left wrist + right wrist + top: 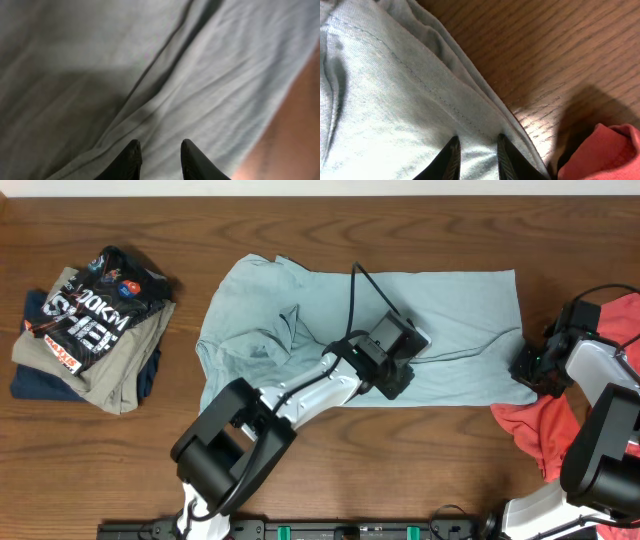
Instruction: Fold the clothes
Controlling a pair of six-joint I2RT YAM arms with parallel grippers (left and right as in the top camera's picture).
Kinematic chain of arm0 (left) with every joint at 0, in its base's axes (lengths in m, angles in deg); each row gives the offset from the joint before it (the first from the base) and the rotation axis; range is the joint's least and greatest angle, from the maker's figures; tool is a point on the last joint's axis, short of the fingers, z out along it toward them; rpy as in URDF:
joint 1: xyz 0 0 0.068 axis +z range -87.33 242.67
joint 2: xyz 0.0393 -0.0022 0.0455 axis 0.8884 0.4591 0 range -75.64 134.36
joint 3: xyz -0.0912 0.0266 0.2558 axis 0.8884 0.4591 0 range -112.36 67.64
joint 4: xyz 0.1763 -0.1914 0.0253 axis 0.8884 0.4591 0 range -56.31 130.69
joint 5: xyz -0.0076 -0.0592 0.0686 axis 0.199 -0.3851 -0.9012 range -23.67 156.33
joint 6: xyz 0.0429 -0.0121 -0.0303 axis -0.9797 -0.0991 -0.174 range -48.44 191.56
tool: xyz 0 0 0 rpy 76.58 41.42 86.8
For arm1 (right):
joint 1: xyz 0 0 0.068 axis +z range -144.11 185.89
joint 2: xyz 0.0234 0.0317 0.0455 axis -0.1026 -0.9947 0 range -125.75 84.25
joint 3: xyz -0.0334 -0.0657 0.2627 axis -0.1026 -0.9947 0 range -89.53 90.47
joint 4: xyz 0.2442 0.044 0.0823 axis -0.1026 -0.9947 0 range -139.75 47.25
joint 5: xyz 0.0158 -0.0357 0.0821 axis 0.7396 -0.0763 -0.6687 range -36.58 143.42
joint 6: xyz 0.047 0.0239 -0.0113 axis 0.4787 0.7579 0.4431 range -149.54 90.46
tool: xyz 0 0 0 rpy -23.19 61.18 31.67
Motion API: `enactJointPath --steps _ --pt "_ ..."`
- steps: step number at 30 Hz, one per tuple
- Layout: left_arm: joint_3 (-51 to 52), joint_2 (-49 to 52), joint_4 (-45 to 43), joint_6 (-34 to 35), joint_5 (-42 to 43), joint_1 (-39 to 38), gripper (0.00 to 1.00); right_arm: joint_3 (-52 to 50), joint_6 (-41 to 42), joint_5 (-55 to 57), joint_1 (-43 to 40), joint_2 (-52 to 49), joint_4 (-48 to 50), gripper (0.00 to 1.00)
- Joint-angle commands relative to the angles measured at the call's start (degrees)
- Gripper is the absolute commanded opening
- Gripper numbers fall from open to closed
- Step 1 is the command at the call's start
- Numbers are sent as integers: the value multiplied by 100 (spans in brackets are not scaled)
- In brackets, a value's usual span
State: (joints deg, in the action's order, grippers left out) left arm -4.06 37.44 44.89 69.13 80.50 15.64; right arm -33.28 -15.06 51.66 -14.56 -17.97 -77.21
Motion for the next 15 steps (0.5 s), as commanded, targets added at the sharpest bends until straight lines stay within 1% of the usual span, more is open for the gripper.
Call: enactJointPath --steps 1,7,15 --pt "-31 -44 55 -101 33 -254 29 -343 46 149 -92 -387 -79 24" --pt "-31 223 9 -184 33 -535 29 -343 46 149 -92 -387 -92 24" --pt "-31 385 -404 -179 35 -439 29 -343 46 149 -92 -387 -92 24"
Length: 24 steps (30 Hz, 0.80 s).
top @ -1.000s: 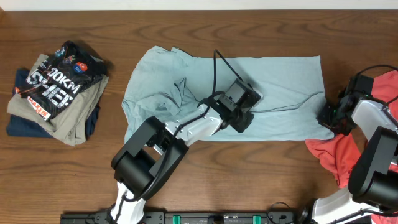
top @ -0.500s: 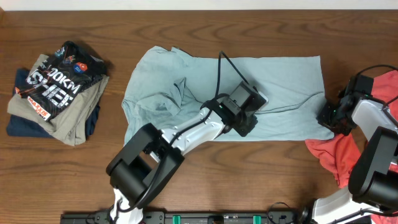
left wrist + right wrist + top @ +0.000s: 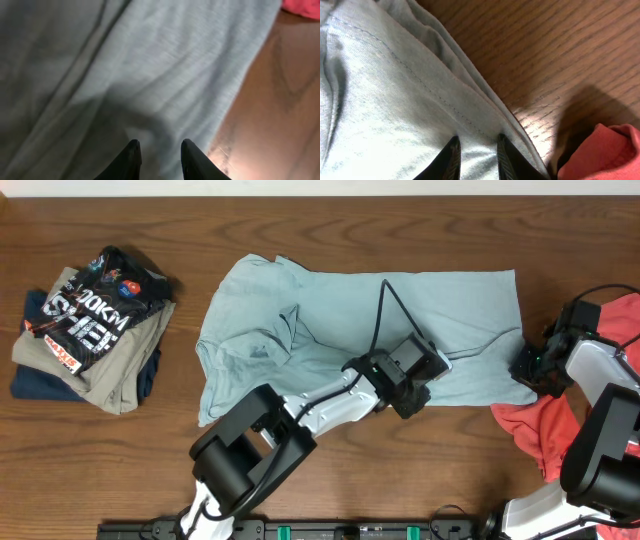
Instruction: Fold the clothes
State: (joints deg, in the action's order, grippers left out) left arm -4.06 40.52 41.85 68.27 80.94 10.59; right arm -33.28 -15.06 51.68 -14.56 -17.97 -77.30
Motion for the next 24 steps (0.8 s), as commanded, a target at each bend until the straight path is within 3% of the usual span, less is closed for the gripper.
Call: enactJointPath --steps 1,20,24 --pt "-31 85 -144 -94 -9 66 29 -343 48 146 -92 -387 -83 24" --pt "-68 514 -765 -48 -120 553 29 -343 46 149 -92 -387 -103 25" --pt "-70 514 -767 251 -59 706 29 -343 46 151 -92 -387 -101 25"
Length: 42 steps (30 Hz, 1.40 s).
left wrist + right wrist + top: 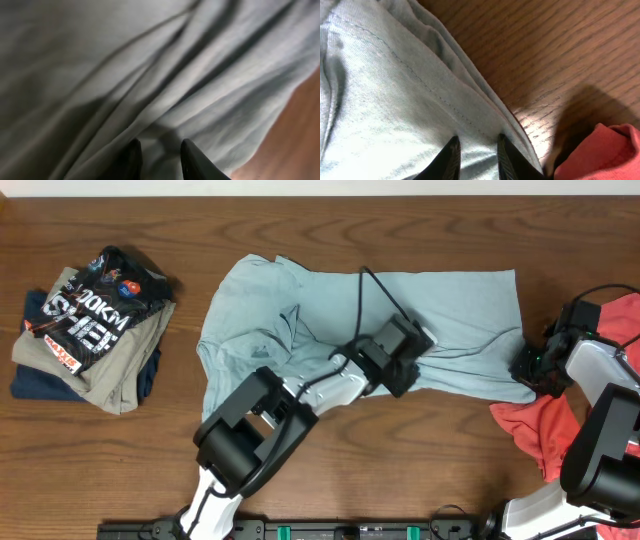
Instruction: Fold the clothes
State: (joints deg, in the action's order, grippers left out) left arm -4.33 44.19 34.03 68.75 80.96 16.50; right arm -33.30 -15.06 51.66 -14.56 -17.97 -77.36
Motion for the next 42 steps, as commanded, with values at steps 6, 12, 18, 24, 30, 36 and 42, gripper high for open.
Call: enactJointPath --steps 6,12,18,24,30,36,42 --pt "-44 146 175 247 286 111 29 -341 46 155 -92 -387 -79 25" --pt "-44 120 957 343 273 160 29 -341 42 289 -92 -387 -109 25" --pt "-44 103 2990 612 289 157 28 -341 39 299 -92 -387 -26 26" --pt "-46 44 3139 610 284 160 25 -249 -238 -138 -92 -385 -55 28" --pt "-125 -575 2712 590 286 160 37 -192 -236 -151 -92 -385 -146 30" --pt "-125 -914 2087 619 293 68 52 -192 -236 -151 -92 -385 -203 31" --pt "-125 -804 1873 616 286 -197 54 -192 -234 -151 -92 -387 -214 30"
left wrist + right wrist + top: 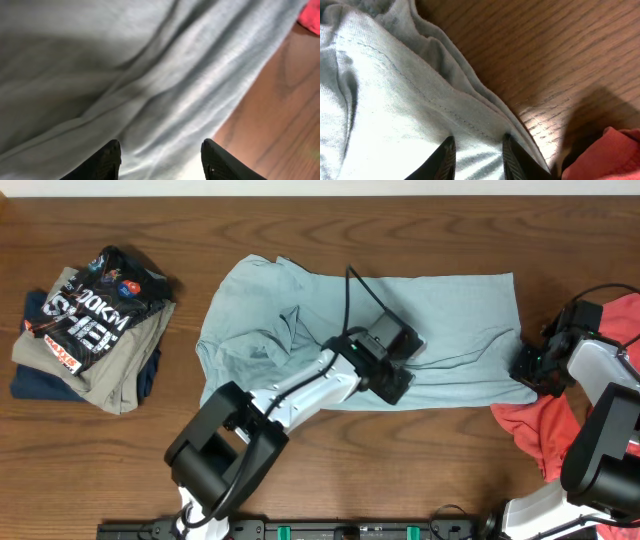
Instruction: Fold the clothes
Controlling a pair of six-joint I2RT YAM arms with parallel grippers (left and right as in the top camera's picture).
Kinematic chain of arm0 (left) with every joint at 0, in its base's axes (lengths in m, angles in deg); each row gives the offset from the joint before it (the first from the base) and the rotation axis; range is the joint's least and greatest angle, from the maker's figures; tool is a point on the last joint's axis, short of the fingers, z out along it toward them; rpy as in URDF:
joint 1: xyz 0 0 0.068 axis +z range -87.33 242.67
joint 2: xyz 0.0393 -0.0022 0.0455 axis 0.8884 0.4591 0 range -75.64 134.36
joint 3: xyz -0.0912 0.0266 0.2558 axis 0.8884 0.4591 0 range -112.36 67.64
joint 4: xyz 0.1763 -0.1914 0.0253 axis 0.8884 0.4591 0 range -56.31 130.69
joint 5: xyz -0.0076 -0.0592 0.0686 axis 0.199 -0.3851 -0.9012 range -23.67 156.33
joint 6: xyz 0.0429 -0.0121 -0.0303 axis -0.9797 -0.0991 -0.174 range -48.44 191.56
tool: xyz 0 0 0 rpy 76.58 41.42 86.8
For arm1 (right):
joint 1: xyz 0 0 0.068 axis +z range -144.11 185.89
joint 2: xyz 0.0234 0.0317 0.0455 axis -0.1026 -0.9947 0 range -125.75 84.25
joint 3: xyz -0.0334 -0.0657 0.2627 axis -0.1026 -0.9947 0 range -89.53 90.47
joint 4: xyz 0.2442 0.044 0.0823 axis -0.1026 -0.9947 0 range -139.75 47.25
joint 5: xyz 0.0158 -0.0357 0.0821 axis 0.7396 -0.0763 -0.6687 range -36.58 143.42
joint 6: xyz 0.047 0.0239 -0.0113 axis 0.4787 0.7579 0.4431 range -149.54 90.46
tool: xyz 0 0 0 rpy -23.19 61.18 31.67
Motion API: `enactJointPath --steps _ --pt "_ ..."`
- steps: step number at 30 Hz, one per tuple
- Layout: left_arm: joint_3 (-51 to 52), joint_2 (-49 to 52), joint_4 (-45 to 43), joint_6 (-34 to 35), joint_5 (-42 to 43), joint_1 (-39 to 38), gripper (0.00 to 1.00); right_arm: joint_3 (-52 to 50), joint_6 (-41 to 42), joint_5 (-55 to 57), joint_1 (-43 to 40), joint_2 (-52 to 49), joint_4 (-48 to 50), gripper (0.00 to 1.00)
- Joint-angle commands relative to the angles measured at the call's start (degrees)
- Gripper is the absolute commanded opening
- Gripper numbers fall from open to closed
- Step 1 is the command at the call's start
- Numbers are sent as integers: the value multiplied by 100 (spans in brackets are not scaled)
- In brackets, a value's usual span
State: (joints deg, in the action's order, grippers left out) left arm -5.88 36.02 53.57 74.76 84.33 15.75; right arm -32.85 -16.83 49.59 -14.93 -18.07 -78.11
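Observation:
A pale grey-green T-shirt [300, 310] lies spread across the middle of the table, with its collar end to the left and its hem to the right. My left gripper [398, 383] rests low over the shirt near its front edge. In the left wrist view it [161, 160] is open, jaws wide apart, with wrinkled fabric [125, 75] below and nothing held. My right gripper [527, 370] is at the shirt's right front corner. In the right wrist view it [477, 160] is shut on the stitched hem [420, 95].
A stack of folded clothes [90, 330] with a black printed shirt on top sits at the far left. A red garment [550, 430] lies crumpled at the right, beside my right gripper. Bare wood table [100, 470] runs along the front.
My left gripper has opened and let go of the shirt. The shirt's front edge, drawn inward before, now lies straighter and nearer the table's front. The right gripper keeps its hold on the corner.
My left gripper was shut on the shirt's fabric right of centre. Then it was farther right at the front edge, then back inward with the edge drawn up. It now stands open on flatter cloth. The right gripper has held the corner throughout.

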Motion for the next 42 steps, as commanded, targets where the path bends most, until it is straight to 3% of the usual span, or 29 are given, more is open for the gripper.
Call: enactJointPath --steps 1,6,13,16,22,42 --pt "31 22 -122 15 -50 -146 54 -238 -57 55 -55 -376 -153 31" --pt "33 199 -431 -59 -579 -181 54 -238 -57 55 -55 -376 -177 31" --pt "33 651 -769 -1110 -791 -181 53 -238 -57 57 -55 -376 -192 30" --pt "33 721 -938 -1180 -1202 -181 52 -238 -57 55 -55 -374 -197 30" --pt "31 719 -1187 -1178 -1357 -181 45 -238 -57 57 -55 -376 -192 30" --pt "33 719 -1134 -935 -1097 -181 10 -238 -57 57 -55 -376 -170 30"
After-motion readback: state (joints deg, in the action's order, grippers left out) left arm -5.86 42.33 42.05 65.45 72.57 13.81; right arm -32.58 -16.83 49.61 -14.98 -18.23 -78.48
